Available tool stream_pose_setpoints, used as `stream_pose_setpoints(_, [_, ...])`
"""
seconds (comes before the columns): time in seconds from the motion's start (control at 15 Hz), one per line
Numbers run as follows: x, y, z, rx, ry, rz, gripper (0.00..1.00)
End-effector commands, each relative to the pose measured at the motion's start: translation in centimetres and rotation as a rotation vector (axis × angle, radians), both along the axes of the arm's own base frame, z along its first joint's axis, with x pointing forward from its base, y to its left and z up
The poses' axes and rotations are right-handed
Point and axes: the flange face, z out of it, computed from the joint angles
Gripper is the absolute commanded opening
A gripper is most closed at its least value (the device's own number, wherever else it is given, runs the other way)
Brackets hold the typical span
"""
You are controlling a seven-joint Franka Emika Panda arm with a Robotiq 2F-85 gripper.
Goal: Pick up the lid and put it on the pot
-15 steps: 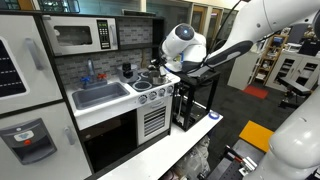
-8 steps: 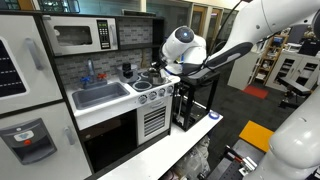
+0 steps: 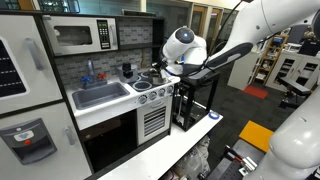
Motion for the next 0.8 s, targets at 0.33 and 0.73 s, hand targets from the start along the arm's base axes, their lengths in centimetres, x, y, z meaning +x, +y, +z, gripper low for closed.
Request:
stream_pose_setpoints(0.33, [0.37, -0.96, -0.99, 0.004, 0.01, -0.007, 0.01])
stream_pose_setpoints(0.73, [0.23, -0.62, -0.68, 0.001, 0.013, -0.009, 0.03])
